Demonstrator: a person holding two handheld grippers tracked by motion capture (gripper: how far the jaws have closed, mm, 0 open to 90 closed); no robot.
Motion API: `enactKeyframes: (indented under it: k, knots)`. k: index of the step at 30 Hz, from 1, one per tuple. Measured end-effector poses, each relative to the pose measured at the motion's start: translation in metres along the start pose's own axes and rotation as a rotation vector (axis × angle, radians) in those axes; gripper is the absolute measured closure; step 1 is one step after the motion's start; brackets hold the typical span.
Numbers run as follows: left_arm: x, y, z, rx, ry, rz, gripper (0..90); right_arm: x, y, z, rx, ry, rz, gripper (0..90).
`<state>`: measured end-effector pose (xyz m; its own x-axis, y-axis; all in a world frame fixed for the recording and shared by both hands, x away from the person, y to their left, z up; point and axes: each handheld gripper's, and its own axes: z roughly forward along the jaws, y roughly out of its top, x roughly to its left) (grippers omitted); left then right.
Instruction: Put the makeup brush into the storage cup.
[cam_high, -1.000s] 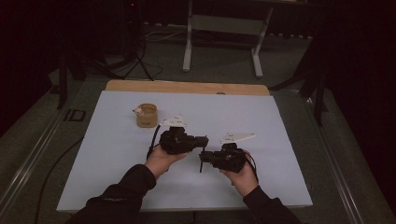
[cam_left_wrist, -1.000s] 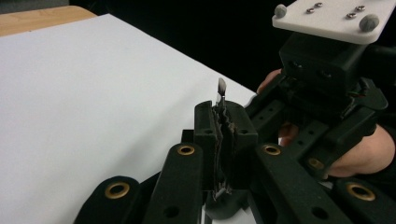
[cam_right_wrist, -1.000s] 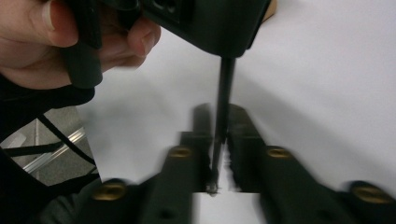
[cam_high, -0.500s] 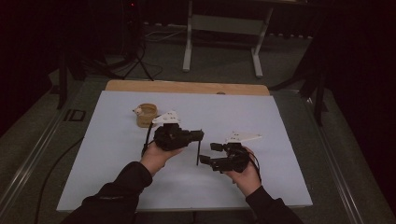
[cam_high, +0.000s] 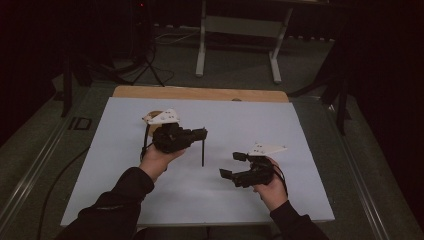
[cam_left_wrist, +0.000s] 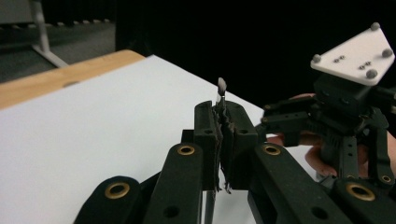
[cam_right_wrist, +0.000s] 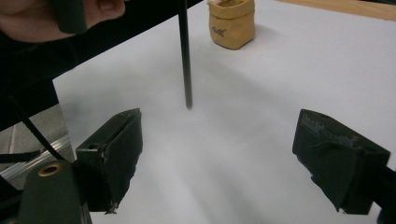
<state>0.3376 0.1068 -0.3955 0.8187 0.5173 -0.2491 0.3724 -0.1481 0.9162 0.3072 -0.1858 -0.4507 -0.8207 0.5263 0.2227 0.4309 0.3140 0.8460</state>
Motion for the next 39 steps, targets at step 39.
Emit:
enactKeyframes:
  k: [39]
  knots:
    - [0.063, 0.066, -0.073, -0.193, 0.38, 0.131, 85.9, -0.003, 0.0, -0.011, -0.01, -0.042, -0.036, 16.3]
